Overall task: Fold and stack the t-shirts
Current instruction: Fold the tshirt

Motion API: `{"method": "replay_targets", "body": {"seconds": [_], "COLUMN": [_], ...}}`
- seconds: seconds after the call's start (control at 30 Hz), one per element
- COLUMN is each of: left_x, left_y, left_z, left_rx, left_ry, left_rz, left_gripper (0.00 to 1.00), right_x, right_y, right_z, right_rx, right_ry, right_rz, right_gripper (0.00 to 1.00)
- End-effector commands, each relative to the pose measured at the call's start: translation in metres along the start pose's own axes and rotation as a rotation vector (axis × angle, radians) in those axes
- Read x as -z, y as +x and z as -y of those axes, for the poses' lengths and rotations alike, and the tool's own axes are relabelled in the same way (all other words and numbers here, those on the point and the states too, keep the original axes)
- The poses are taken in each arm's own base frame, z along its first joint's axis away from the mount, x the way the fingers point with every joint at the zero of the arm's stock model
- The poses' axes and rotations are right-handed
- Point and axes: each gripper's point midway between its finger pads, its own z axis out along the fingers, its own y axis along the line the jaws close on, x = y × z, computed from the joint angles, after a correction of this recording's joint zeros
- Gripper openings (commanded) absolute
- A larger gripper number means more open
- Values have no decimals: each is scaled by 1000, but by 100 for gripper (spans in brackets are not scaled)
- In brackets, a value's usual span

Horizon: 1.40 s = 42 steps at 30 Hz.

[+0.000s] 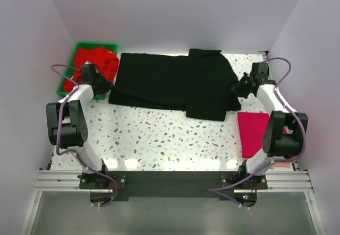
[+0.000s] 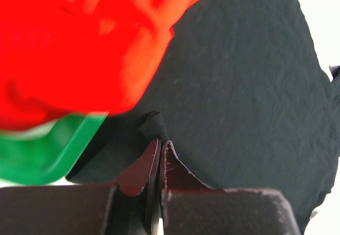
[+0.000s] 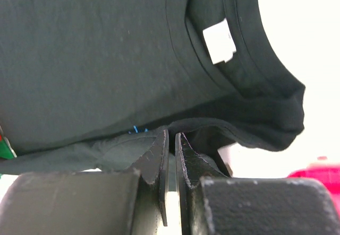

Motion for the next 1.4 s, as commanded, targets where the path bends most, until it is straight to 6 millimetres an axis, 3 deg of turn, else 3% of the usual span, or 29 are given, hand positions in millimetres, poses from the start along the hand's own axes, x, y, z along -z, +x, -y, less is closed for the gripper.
{"method": "replay_targets", "body": {"seconds": [0.0, 0.4, 1.03, 1.27, 1.33, 1.37], "left_x": [-12, -43, -64, -64, -63, -62], "left_y": [-22, -30, -31, -33, -34, -35], "left_z": [24, 25, 20, 21, 23, 24], "left_rx": [3, -6, -21, -36, -47, -51], "left_ry": [45, 21, 7, 10, 19, 22], "left_rz": [42, 29, 15, 20, 21, 22], "left_gripper": [0, 0, 1, 10, 21, 27], "right_x": [-5, -38, -59, -72, -74, -74], "right_y": [-32, -41, -56, -65, -68, -70], "right_z": [-19, -7, -7, -13, -18, -22], "right_rx": [-9, -55, -75, -65, -57, -48], "right_ry": [-41, -8, -28, -57, -76, -92], "right_rz": [72, 68, 64, 72, 73, 75], "right_gripper": [0, 0, 0, 0, 7, 19]}}
